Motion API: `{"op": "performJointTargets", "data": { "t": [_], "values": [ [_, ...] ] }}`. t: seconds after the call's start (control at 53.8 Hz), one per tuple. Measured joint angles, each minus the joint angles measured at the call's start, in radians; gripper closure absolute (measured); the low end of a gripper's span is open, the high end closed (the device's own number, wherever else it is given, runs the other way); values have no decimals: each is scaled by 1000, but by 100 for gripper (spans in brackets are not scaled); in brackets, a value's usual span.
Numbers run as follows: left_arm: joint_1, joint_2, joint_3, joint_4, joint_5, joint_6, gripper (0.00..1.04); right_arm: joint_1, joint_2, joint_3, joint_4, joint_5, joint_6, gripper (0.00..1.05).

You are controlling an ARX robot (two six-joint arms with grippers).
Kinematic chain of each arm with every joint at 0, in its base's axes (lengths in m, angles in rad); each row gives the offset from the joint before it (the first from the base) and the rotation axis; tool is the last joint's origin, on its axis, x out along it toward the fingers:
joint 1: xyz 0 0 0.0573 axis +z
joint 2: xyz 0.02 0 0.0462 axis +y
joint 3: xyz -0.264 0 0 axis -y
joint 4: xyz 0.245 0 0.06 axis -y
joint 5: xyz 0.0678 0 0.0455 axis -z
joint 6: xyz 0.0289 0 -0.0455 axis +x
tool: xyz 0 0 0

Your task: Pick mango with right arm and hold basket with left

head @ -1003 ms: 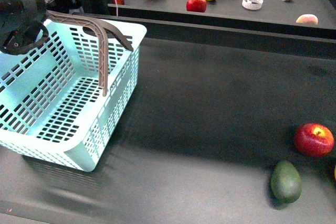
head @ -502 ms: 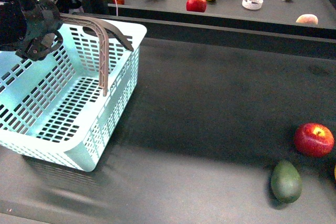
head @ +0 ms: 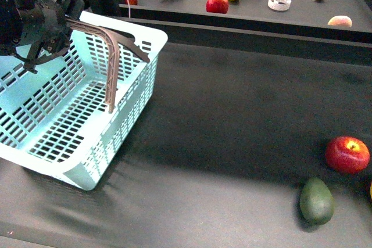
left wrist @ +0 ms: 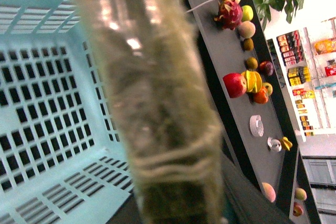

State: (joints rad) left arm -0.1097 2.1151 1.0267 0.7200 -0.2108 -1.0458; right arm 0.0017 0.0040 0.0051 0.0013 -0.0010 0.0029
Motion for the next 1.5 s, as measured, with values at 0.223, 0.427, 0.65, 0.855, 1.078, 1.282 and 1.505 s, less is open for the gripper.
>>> {"op": "performJointTargets", "data": {
  "t": [0.223,0.427,0.65,0.855,1.078,1.282,1.505],
  "values": [
    [10,-153,-155,19,32,106,97,0,0,0,0,0,0,8],
    [-20,-335,-293,41,103,397,97,0,0,0,0,0,0,8],
    [-91,-484,-394,54,196,604,97,0,0,0,0,0,0,8],
    [-212,-545,-438,87,223,729,97,0,0,0,0,0,0,8],
    [-328,-554,-465,142,271,784,97,0,0,0,0,0,0,8],
    [-385,-554,-484,163,328,799,97,0,0,0,0,0,0,8],
    [-397,-554,-500,171,348,814,97,0,0,0,0,0,0,8]
  ]
}}
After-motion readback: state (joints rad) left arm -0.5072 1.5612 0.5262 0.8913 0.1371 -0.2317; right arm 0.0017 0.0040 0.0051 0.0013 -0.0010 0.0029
